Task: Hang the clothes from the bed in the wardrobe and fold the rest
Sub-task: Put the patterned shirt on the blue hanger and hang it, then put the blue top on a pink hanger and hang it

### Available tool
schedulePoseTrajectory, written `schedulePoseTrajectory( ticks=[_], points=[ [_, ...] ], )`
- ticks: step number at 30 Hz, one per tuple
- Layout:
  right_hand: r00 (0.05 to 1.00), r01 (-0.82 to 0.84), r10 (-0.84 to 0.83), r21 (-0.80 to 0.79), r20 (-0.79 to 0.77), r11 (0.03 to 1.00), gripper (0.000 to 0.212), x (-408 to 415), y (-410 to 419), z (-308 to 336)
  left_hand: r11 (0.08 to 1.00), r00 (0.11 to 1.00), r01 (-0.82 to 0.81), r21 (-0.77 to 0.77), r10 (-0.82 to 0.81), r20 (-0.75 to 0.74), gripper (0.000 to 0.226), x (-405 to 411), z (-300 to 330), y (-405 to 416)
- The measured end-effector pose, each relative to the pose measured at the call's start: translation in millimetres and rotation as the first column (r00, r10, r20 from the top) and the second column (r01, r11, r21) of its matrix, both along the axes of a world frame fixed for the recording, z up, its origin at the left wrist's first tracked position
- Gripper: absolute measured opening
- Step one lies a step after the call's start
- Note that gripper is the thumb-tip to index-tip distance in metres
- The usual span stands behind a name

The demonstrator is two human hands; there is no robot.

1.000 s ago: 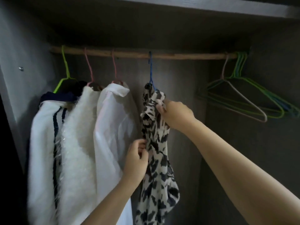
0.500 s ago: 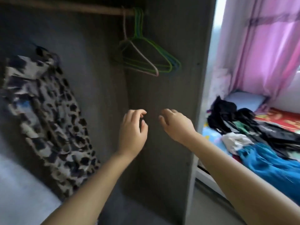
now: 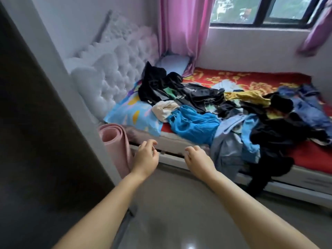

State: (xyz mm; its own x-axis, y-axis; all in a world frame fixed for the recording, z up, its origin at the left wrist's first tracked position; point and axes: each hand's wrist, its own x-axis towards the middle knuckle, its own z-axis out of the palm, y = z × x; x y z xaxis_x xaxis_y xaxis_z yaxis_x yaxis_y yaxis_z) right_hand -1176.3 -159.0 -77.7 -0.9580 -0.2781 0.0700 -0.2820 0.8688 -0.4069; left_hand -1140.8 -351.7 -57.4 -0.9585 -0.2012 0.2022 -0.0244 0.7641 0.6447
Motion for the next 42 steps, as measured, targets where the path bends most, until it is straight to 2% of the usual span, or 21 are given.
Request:
schedulePoseTrajectory(
  ticks=[5,9,17,24,28,31,38,42],
  points=[
    [0.975,0.17,-0.168,0.0,0.146,0.985,0.03,-34,115,-32,0.99,0.978,0.122,0.071,-0.132,0.162,0.026,-55,-39,99],
    [0.937,0.253,-0.249,0.017,0.243,0.967,0.03,-65,168,-48,0.978,0.946,0.174,0.114,-0.199,0.257,0.028,-95,-61,145],
    [0.848,0.358,-0.359,0.079,0.39,0.93,0.033,-146,225,-83,0.95,0.864,0.257,0.177,-0.308,0.397,0.028,-204,-96,195],
    [0.804,0.38,-0.372,0.081,0.463,0.921,0.036,-276,235,-97,0.939,0.813,0.312,0.147,-0.344,0.47,0.029,-342,-109,205],
    [0.8,0.31,-0.317,0.102,0.509,0.945,0.036,-337,225,-113,0.955,0.781,0.261,0.14,-0.294,0.551,0.027,-389,-128,200],
    [0.801,0.22,-0.245,0.111,0.546,0.969,0.037,-400,219,-131,0.974,0.755,0.163,0.155,-0.224,0.616,0.027,-426,-152,194],
    [0.765,-0.163,0.034,0.142,0.643,0.976,0.037,-554,175,-192,0.97,0.667,-0.206,0.126,0.045,0.744,0.025,-513,-214,172],
    [0.787,-0.265,0.123,0.15,0.605,0.953,0.038,-626,146,-224,0.933,0.641,-0.358,0.043,0.212,0.738,0.029,-572,-251,163]
  ],
)
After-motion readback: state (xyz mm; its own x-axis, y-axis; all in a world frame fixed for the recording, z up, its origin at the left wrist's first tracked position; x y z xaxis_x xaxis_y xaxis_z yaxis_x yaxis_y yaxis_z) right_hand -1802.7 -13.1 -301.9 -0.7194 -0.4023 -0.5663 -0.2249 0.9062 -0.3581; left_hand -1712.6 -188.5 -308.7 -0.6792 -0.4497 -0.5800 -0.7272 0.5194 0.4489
